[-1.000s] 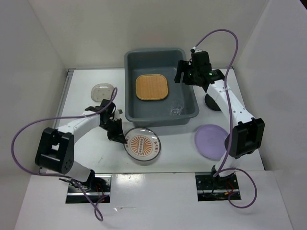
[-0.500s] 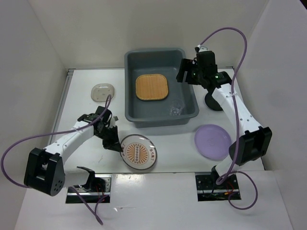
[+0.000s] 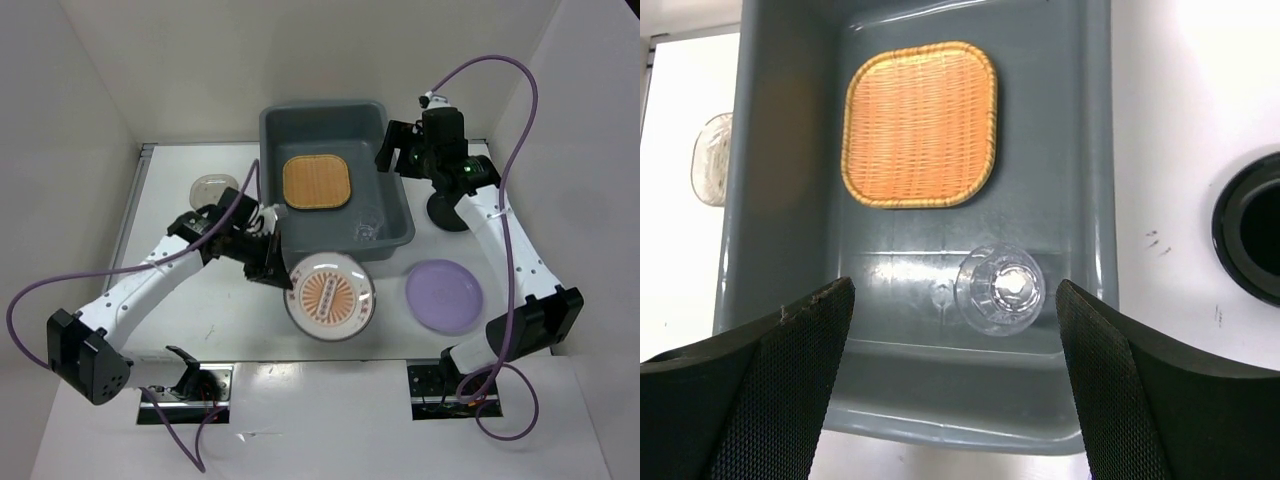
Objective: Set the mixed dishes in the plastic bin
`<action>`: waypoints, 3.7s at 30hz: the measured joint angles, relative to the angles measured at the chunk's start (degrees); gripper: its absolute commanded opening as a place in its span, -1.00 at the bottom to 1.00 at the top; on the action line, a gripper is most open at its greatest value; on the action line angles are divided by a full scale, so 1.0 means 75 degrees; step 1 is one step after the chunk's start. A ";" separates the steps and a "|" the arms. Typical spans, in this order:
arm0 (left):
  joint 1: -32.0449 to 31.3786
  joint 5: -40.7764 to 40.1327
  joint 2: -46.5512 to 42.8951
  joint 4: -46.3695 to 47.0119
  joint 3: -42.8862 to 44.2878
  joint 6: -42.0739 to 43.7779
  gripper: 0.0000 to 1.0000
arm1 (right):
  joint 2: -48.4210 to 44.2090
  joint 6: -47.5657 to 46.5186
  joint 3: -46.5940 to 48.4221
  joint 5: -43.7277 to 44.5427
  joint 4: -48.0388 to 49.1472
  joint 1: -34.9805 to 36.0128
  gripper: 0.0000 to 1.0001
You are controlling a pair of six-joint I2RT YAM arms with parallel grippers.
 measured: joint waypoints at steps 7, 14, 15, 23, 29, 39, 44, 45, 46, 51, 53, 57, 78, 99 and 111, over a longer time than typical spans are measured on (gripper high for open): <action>0.0055 -0.0131 0.0108 0.1110 0.1620 -0.0699 -1.00 | -0.0318 0.0210 -0.0017 0.0294 -0.0160 0.0000 0.73; 0.0822 -0.0968 0.1466 0.2209 0.2390 -0.1192 -1.00 | -0.1440 0.0568 -0.0017 0.0880 -0.0119 0.0000 0.80; 0.0930 -0.1151 0.1784 0.2276 0.2623 -0.1239 -1.00 | -0.1617 0.0597 -0.0017 0.0938 -0.0117 0.0000 0.82; 0.1387 -0.2358 0.4144 0.2806 0.4730 -0.1358 -1.00 | -0.2463 0.0766 -0.0423 0.1035 0.0111 0.0000 0.82; 0.1480 -0.3194 0.5540 0.2961 0.5773 -0.1364 -1.00 | -0.2331 0.0857 -0.0994 0.1017 0.0023 -0.0003 0.82; 0.1495 -0.3937 0.6988 0.2859 0.6056 -0.1568 -1.00 | -0.2308 0.0868 -0.1139 0.1081 -0.0023 -0.0017 0.82; 0.1475 -0.4584 0.6988 0.2836 0.6341 -0.1495 -0.68 | -0.2302 0.0901 -0.1163 0.1107 -0.0017 -0.0017 0.82; 0.1475 -0.4715 0.6988 0.2827 0.6341 -0.1495 -0.57 | -0.2302 0.0906 -0.1183 0.1107 -0.0020 -0.0017 0.82; 0.1475 -0.4876 0.7003 0.2809 0.6341 -0.1466 -0.51 | -0.2299 0.0912 -0.1201 0.1107 -0.0017 -0.0017 0.82; 0.1469 -0.5450 0.7099 0.2734 0.6333 -0.1311 -0.31 | -0.2253 0.0921 -0.1326 0.1110 -0.0003 -0.0020 0.82; 0.1434 -0.5508 0.7152 0.2754 0.6330 -0.1294 -0.31 | -0.2244 0.0921 -0.1411 0.1110 0.0006 -0.0020 0.82; 0.1376 -0.5566 0.7239 0.2801 0.6298 -0.1271 -0.21 | -0.2168 0.0921 -0.1533 0.1110 0.0026 -0.0023 0.82; 0.0691 -0.4494 0.4194 0.2914 0.5712 0.0149 0.77 | -0.1198 0.1142 -0.3229 0.1559 -0.0731 -0.2098 0.65; -0.0006 -0.3445 0.1282 0.3045 0.1950 0.0286 0.82 | 0.0714 0.2063 -0.4057 0.0344 -0.1003 -0.2751 -0.08; -0.0006 -0.3617 0.0679 0.3066 0.1585 0.0315 0.84 | 0.1507 0.3147 -0.4232 0.0064 -0.0548 -0.2366 -0.10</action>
